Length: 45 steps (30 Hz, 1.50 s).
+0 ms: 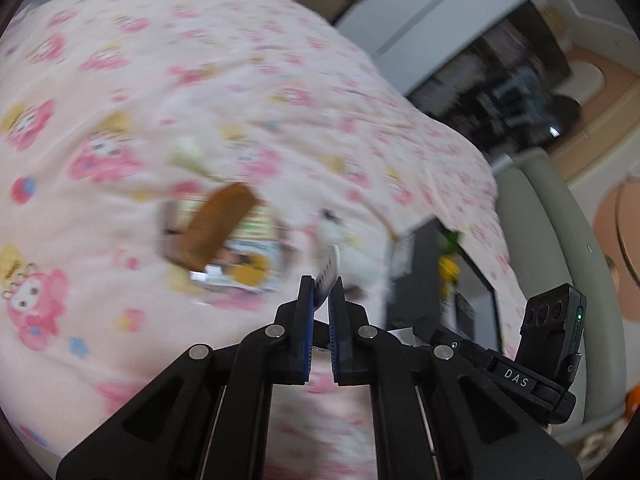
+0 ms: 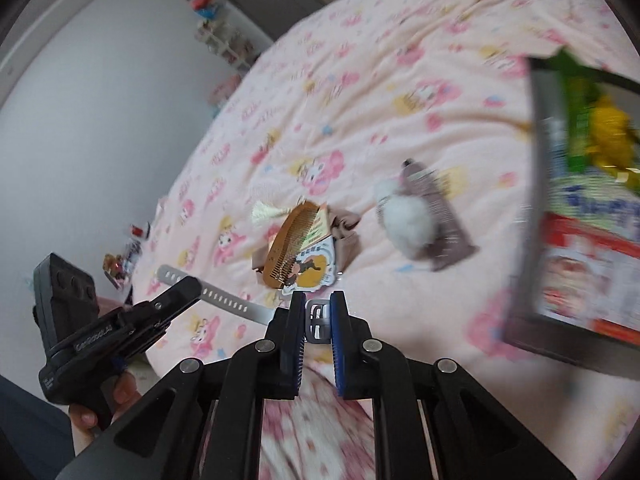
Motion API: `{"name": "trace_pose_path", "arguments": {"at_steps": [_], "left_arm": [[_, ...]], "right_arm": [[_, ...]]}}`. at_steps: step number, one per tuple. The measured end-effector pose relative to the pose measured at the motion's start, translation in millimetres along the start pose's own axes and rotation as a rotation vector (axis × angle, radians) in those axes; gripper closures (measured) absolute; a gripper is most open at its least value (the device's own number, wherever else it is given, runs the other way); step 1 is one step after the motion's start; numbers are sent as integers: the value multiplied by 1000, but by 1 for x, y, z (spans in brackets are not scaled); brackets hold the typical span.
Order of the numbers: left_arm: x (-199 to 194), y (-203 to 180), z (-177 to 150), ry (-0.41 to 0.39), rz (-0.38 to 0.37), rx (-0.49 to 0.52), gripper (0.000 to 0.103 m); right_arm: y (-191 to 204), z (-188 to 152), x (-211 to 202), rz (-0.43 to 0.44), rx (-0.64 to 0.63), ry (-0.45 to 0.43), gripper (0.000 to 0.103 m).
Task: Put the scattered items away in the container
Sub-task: 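Carry the strap into the black box and open the right gripper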
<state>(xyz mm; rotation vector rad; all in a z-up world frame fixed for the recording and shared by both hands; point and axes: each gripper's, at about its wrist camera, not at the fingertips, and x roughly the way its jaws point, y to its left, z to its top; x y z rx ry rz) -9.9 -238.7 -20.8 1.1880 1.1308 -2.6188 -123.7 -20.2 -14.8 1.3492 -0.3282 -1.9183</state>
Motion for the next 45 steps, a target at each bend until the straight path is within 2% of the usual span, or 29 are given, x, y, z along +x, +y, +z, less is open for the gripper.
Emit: {"name": "trace_pose_path", "arguments": {"at_steps": [5,7,9,12,17,19,23,25,27,28,30,32,33,35,37,39,41,42,45], "left_arm": [[24,-89,-6,52,-128,111,98],[45,-133,-6,86,-170,169,98],[66,-166,-7,106,-186,213,98],[115,-216,-6,178,-202,267,98],[194,-244,-9,272,-164,265,98],[224,-250,-15,316,-106,295,98],[255,-252,-25,360,-13,333,98],[261,-252,-28,368,56,351,96],[259,-254,-30,360,111,368,82],[255,-253,-31,350,138,368,71],[243,-250,-31,311,178,340,70],[231,-250,-26,245,216,310,70],[225,-254,-23,211,218,319,70],[218,-266,-23,179,203,373,70],[235,-279,-33,248,198,450,70],[261,-281,-45,333,209,477,70],[282,-279,-55,384,228,484,72],[292,-277,-59,401,237,483,72],[312,-270,-67,436,259,465,72]], "right_arm": [[-34,-2,-84,-40,18,-114,94],[-55,2,-112,-68,31,-156,94],[-75,8,-135,-102,44,-188,94],[-117,25,-168,-181,66,-238,94],[-184,47,-178,-288,93,-230,94],[-211,50,-170,-295,123,-226,94],[-237,36,-161,-248,215,-222,93],[-239,37,-160,-314,183,-219,93],[-240,39,-164,-385,163,-228,93],[-242,39,-166,-391,165,-241,92],[-248,38,-175,-422,200,-267,82],[-248,39,-191,-394,216,-336,74],[-246,42,-204,-355,208,-394,73],[-241,50,-215,-315,174,-434,72],[-238,62,-208,-274,143,-400,72],[-239,67,-185,-257,151,-312,72],[-235,66,-154,-314,117,-182,72],[-232,63,-139,-373,94,-127,72],[-235,57,-118,-441,105,-61,72]]}}
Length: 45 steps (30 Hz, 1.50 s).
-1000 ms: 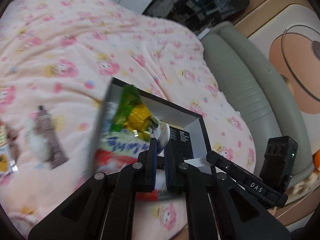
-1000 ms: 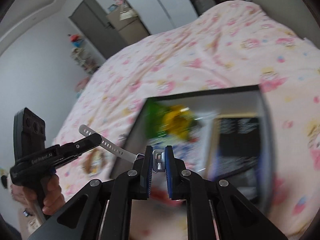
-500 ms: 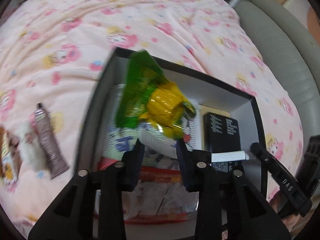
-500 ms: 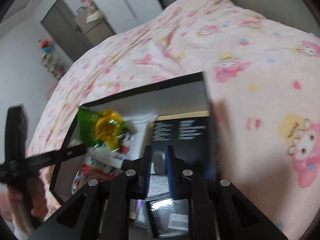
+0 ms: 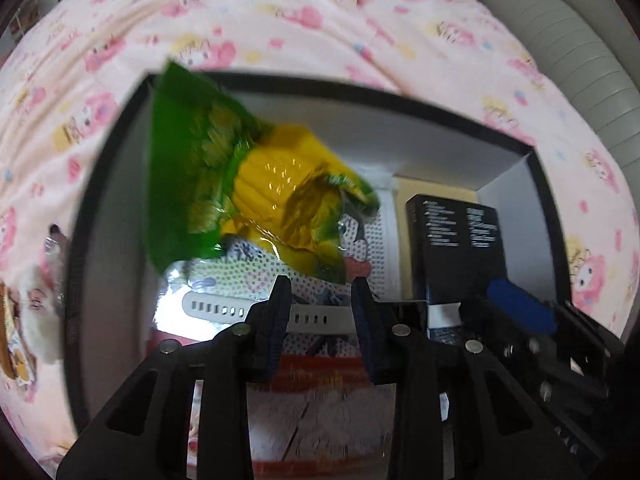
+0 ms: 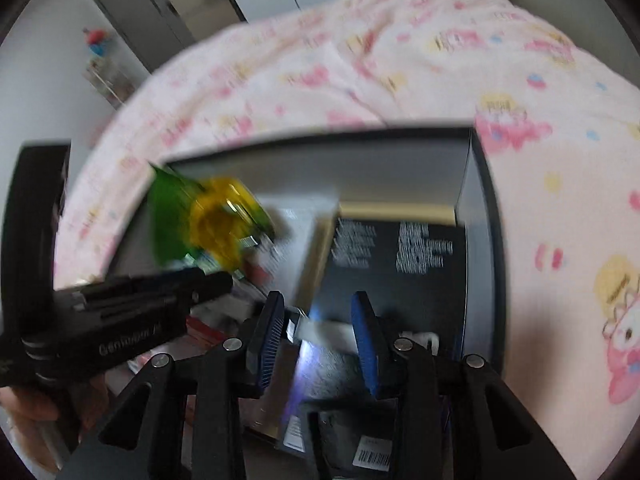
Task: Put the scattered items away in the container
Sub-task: 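Carry the strap into the black box and open the right gripper, then withdraw both grippers from the box toward the wooden comb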
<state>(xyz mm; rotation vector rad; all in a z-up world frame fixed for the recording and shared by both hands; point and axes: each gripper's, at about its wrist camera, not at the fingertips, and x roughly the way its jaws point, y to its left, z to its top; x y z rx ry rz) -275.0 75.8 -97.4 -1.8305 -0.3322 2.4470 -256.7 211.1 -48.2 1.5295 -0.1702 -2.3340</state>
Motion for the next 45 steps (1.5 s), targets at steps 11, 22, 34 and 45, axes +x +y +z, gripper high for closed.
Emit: {"name": "trace_pose_path", "arguments": {"at_steps": [11,22,34,45], "left_arm": [[-6,14,-8,42,0,-32,72],[-71,3,-53,-194,-68,19,68],[-146,17,-124,-259,-46,106,59],[-177,62,-165,-239,-38,89,59]], "right_arm": [[8,-3,17,35,-35,121,72],[17,-23,-35,-152,-58,-105,71],[71,-88,-103,-142,-70,-259,62],[148,-118,-113,-108,-177,-266,62]]}}
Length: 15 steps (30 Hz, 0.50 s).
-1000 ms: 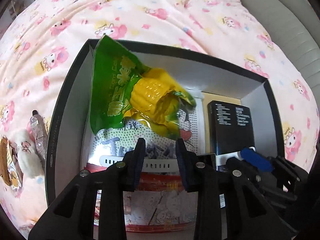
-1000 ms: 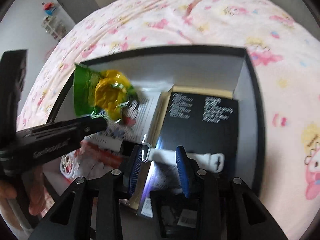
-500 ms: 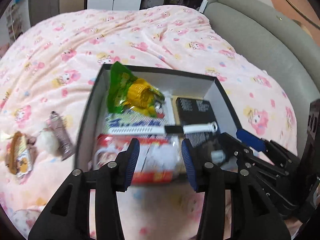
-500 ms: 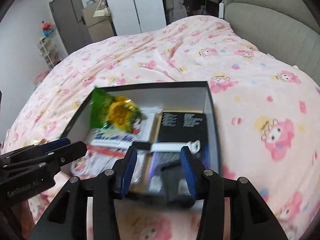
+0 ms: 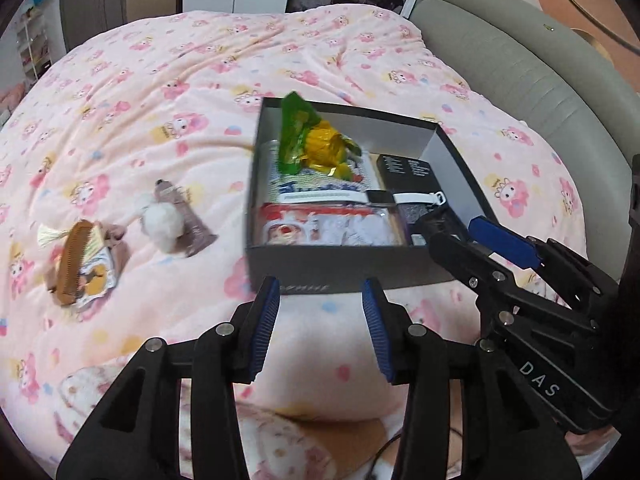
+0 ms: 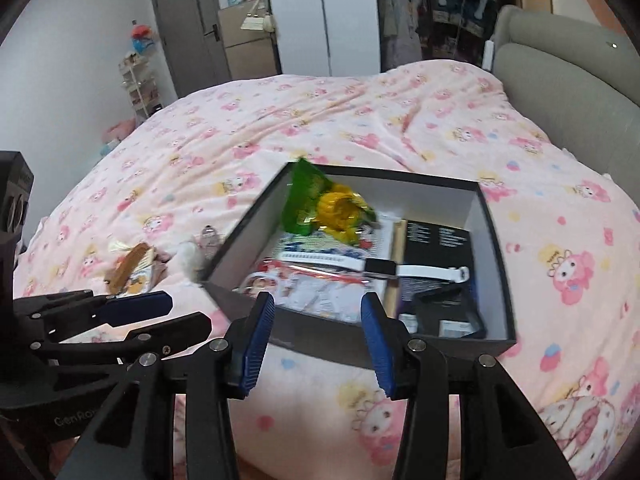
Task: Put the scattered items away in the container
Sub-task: 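Withdraw both grippers from the box toward the wooden comb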
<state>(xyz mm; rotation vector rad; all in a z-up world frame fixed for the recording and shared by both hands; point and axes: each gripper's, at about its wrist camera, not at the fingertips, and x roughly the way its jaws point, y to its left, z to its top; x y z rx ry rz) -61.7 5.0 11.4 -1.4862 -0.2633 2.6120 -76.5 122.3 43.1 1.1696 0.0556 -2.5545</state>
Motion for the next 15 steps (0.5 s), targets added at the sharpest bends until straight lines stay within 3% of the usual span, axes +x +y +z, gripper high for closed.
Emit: {"name": "trace_pose_path", "arguments": {"at_steps": [8,12,15], "left_arm": [[-20,59,-24,32,10,-102,59],[-30,99,-36,15,45,-170,58],[-38,136,-42,-11,54,-270,58]], "right_arm": [[63,-7,7,64,-112,46,62],[98,-2,21,212,-155,84,62],[122,1,40,240,-168,129,62]]}}
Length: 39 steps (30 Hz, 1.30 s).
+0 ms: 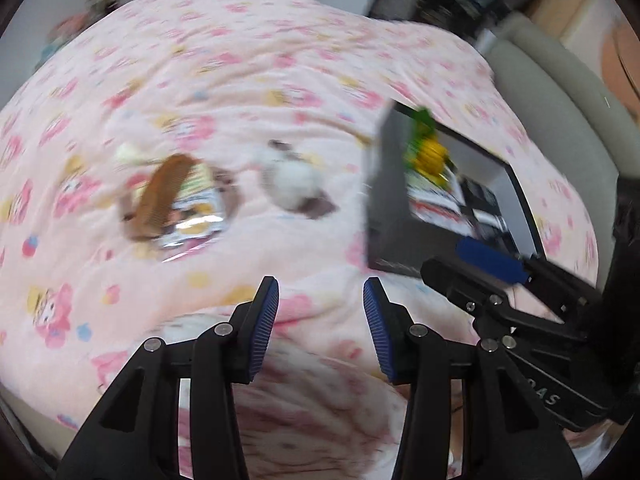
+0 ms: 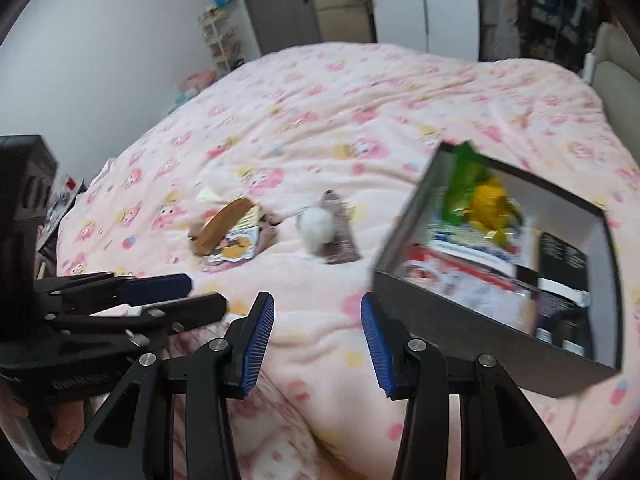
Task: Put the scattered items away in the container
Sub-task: 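Withdraw both grippers from the box toward the wooden comb, then grasp the wooden comb with the left gripper while the right gripper grasps the printed card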
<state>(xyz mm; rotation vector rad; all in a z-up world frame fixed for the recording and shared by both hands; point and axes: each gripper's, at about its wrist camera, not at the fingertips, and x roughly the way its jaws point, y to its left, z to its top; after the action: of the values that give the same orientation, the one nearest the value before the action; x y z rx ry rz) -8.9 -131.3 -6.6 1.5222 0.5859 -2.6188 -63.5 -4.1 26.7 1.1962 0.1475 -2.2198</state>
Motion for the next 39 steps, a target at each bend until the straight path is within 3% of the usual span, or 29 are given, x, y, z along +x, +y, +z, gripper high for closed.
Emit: {"name": "trace_pose_path", "arguments": {"at_steps": [8,15,18,25,27,30,31,34,37,39], "left_arm": [[3,112,7,-17,42,-243,57],[56,180,25,49,46,-378,58],[78,197,31,81,23,-426,58],[116,219,39,122,-27,-508,59],[123,221,41,125,-35,-512,73],[114,216,41,110,-37,-476,87],[108,211,40,102,-35,-452,100],[95,197,30,106,-81,-400,100],[85,190,19,110,-81,-382,100],[77,195,23,78,-65,-390,84]], "right_arm": [[45,31,75,102,-84,140,62],[60,52,156,108,-74,287,62],[65,66,177,97,-69,308,62],[73,84,217,121,-38,363,62],[74,80,226,113,-31,383,62],[73,71,229,118,-11,396,62],[72,68,227,127,-2,395,62],[66,63,216,114,22,371,62],[58,62,214,75,46,359,62],[50,62,216,50,63,362,61]]}}
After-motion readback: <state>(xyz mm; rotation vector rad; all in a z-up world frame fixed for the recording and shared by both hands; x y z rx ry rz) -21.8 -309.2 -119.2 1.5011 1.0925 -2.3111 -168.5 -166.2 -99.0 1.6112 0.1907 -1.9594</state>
